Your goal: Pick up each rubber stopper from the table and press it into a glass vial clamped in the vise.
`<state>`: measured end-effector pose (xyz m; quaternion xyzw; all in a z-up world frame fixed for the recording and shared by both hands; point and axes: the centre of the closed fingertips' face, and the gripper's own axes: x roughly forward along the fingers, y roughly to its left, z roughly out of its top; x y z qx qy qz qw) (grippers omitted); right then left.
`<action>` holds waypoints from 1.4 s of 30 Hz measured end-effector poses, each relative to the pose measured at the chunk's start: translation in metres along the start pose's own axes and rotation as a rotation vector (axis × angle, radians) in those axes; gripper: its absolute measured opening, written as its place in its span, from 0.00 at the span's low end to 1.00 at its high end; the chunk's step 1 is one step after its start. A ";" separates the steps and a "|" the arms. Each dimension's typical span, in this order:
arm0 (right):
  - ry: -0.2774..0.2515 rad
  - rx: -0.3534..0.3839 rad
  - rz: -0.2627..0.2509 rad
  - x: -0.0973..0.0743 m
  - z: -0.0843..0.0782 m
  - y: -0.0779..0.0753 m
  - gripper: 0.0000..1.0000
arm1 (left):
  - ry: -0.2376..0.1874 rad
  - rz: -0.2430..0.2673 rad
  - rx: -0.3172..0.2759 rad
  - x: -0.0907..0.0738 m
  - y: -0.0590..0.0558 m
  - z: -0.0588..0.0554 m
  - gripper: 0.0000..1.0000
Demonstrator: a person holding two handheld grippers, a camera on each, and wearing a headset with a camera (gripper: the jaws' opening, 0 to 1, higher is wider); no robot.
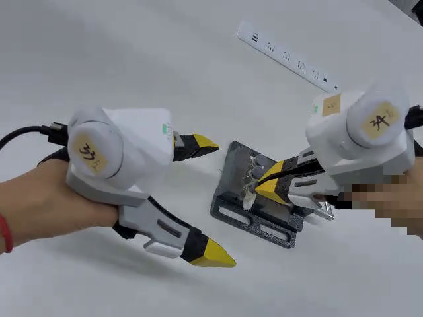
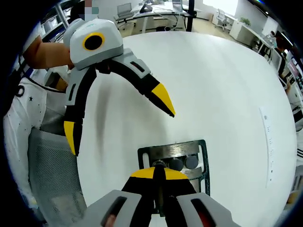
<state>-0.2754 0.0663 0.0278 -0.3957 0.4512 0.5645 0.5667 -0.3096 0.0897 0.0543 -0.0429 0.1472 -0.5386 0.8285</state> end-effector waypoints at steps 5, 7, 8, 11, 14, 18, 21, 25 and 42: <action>0.014 -0.014 -0.004 0.001 0.000 0.000 0.00 | -0.004 0.001 0.000 0.000 0.000 0.001 0.95; 0.022 -0.024 -0.005 0.001 0.000 -0.001 0.00 | -0.005 0.002 -0.001 0.000 0.000 0.001 0.95; 0.027 -0.031 -0.006 0.001 0.000 0.000 0.00 | -0.007 0.003 -0.002 0.000 0.000 0.001 0.95; 0.038 -0.046 -0.008 0.002 0.000 0.000 0.00 | -0.009 0.005 -0.003 -0.001 0.000 0.001 0.95; 0.045 -0.053 -0.009 0.001 0.001 0.000 0.00 | -0.013 0.008 -0.004 -0.001 0.001 0.002 0.95; 0.050 -0.047 -0.006 0.002 0.001 0.001 0.00 | -0.017 0.010 -0.003 -0.001 0.001 0.003 0.95; 0.056 -0.052 -0.009 0.002 0.001 0.001 0.00 | -0.020 0.011 -0.006 -0.001 0.001 0.003 0.95; 0.060 -0.047 -0.009 0.002 0.001 0.001 0.00 | -0.022 0.012 -0.007 -0.001 0.000 0.004 0.94; 0.085 -0.041 -0.003 0.003 0.001 0.002 0.00 | -0.036 0.019 -0.007 -0.001 0.001 0.006 0.94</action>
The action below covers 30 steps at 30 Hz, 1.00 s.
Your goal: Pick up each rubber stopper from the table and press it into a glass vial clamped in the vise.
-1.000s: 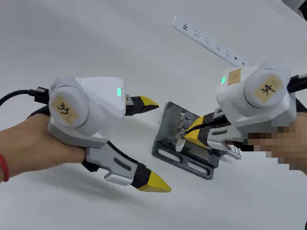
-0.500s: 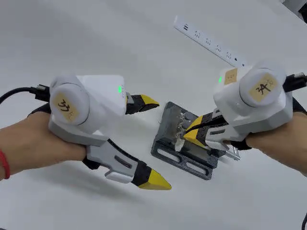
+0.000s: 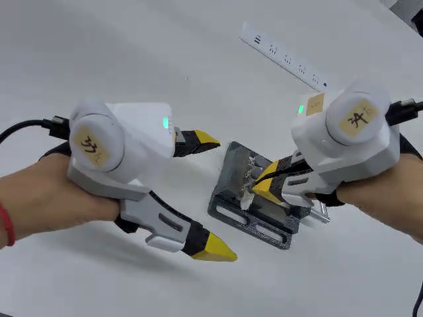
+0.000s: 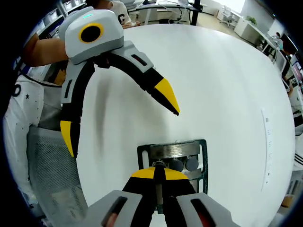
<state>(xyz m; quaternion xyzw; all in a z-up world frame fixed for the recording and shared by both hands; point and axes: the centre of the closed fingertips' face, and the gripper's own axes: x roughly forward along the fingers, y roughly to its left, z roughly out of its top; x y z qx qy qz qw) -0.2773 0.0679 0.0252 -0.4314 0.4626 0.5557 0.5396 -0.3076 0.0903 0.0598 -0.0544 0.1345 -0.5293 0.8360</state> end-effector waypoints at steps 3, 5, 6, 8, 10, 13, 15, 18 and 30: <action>0.003 0.004 0.002 0.000 0.000 0.000 0.00 | -0.001 0.000 0.000 0.000 0.000 0.001 0.94; 0.007 0.000 0.002 0.000 0.000 0.000 0.00 | -0.003 -0.001 0.000 0.000 0.000 0.001 0.94; 0.009 0.000 0.002 0.001 0.000 0.000 0.00 | -0.004 -0.001 0.000 0.000 0.001 0.001 0.94; 0.013 -0.004 0.001 0.001 0.001 0.000 0.00 | -0.002 -0.001 0.001 0.001 0.001 0.000 0.94; 0.013 -0.004 0.001 0.001 0.002 -0.001 0.00 | -0.004 -0.002 0.000 0.001 0.000 0.001 0.94; 0.008 0.002 0.004 0.002 0.003 -0.001 0.00 | -0.007 0.000 -0.001 0.000 0.001 0.002 0.94; 0.008 -0.003 0.004 0.002 0.004 -0.001 0.00 | -0.007 0.001 -0.002 0.000 0.001 0.002 0.94; 0.011 -0.010 0.000 0.002 0.003 -0.002 0.00 | -0.007 0.003 -0.002 0.000 0.001 0.003 0.94; 0.015 -0.011 0.011 0.003 0.003 0.000 0.00 | -0.006 0.002 0.001 0.000 0.001 0.002 0.94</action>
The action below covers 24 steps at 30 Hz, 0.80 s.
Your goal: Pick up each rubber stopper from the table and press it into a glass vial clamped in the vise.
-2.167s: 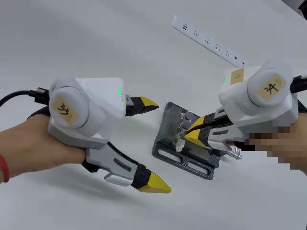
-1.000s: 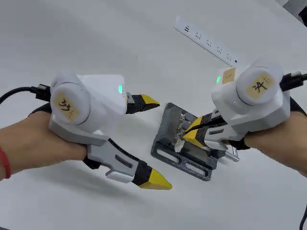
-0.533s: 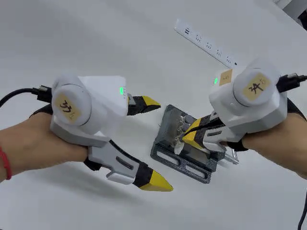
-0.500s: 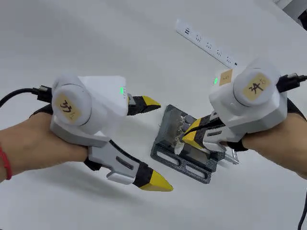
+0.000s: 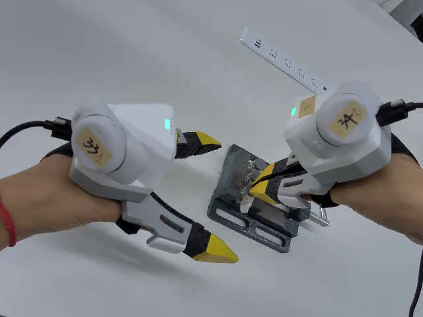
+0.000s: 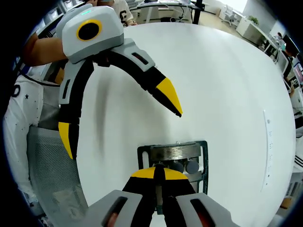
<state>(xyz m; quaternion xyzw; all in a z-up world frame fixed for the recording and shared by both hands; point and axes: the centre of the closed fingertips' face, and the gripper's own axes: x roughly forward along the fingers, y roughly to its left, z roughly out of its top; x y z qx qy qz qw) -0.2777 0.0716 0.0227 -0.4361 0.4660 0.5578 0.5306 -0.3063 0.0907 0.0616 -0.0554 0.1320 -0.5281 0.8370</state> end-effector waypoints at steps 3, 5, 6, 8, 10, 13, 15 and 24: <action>0.000 -0.006 0.002 0.000 0.001 0.000 0.00 | 0.000 0.000 0.002 0.000 0.000 0.001 0.94; 0.005 -0.021 -0.004 0.001 0.001 0.001 0.00 | 0.002 0.000 0.004 -0.001 0.000 0.000 0.94; 0.009 -0.033 -0.009 0.001 0.001 0.001 0.00 | 0.002 0.000 0.003 -0.001 0.000 0.001 0.94; 0.012 -0.051 -0.017 0.001 0.001 0.002 0.00 | 0.003 0.000 0.006 -0.001 0.000 0.001 0.94; 0.002 -0.065 -0.030 0.001 0.001 0.001 0.00 | 0.010 -0.002 0.009 -0.001 -0.002 0.002 0.94; -0.015 -0.071 -0.044 0.000 0.001 0.002 0.00 | 0.011 -0.002 0.010 -0.003 -0.003 0.003 0.94; -0.022 -0.077 -0.057 -0.001 0.000 0.003 0.00 | 0.016 0.001 0.013 -0.004 -0.003 0.004 0.94; -0.122 -0.009 -0.088 -0.003 -0.003 -0.001 0.00 | 0.028 0.009 0.029 -0.008 -0.006 0.012 0.94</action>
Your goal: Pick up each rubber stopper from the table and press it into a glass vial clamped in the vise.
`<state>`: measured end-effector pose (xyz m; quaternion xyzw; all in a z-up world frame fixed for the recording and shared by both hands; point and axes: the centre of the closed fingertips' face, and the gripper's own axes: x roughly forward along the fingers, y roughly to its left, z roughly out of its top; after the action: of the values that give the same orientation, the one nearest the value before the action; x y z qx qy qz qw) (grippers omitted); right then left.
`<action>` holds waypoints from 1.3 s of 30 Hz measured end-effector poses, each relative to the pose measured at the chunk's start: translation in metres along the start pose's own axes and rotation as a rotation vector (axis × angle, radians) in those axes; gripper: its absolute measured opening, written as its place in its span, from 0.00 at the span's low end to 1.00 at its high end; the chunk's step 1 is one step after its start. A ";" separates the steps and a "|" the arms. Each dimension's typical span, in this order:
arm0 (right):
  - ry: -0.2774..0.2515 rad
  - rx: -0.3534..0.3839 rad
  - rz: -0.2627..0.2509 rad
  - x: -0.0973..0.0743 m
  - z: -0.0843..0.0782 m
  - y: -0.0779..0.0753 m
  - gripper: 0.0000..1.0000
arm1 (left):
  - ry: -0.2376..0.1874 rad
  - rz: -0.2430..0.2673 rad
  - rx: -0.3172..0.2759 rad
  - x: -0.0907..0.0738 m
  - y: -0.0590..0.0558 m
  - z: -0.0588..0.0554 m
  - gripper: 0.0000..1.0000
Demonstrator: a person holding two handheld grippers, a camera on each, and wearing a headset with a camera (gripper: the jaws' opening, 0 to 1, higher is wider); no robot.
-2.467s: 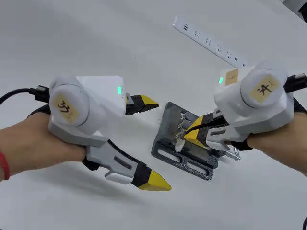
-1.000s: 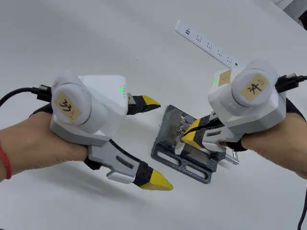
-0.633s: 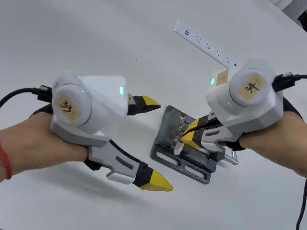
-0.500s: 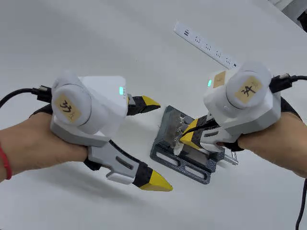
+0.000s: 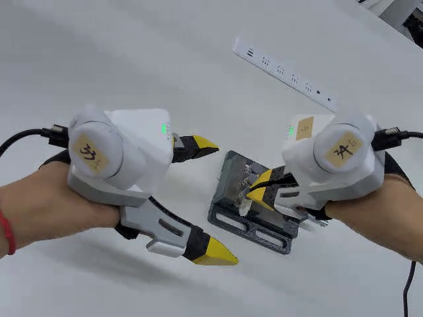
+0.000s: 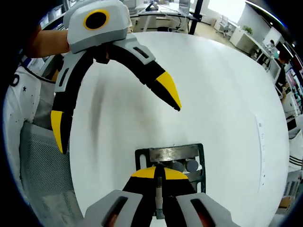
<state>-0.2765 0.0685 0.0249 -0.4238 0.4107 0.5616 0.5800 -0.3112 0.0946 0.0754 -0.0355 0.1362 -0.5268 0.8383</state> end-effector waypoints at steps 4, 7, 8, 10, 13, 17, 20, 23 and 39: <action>-0.037 0.029 -0.002 0.000 -0.002 -0.001 0.00 | 0.017 0.008 0.006 -0.005 -0.003 0.001 0.94; -0.058 0.025 -0.026 0.000 -0.002 0.000 0.00 | 0.023 0.014 0.005 -0.009 -0.005 0.003 0.94; -0.063 0.011 -0.040 0.000 -0.002 0.000 0.00 | 0.025 0.019 0.005 -0.011 -0.005 0.003 0.94; -0.066 0.003 -0.053 -0.001 -0.001 0.001 0.00 | 0.027 0.027 0.005 -0.013 -0.004 0.004 0.94; -0.070 0.000 -0.059 0.000 -0.001 -0.001 0.00 | 0.028 0.037 0.003 -0.016 -0.004 0.006 0.94; -0.081 0.005 -0.059 -0.001 0.000 -0.001 0.00 | 0.038 0.042 0.011 -0.018 -0.006 0.009 0.94; -0.086 0.014 -0.059 -0.001 0.001 0.000 0.00 | 0.049 0.046 0.021 -0.022 -0.007 0.011 0.94; -0.092 0.019 -0.057 -0.001 0.001 -0.001 0.00 | 0.052 0.053 0.023 -0.025 -0.007 0.013 0.94; -0.168 0.071 -0.083 -0.024 0.006 -0.004 0.05 | 0.083 0.084 0.048 -0.037 -0.009 0.016 0.95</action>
<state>-0.2728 0.0664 0.0499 -0.3712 0.3621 0.5557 0.6498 -0.3301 0.1217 0.0996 0.0124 0.1594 -0.4953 0.8539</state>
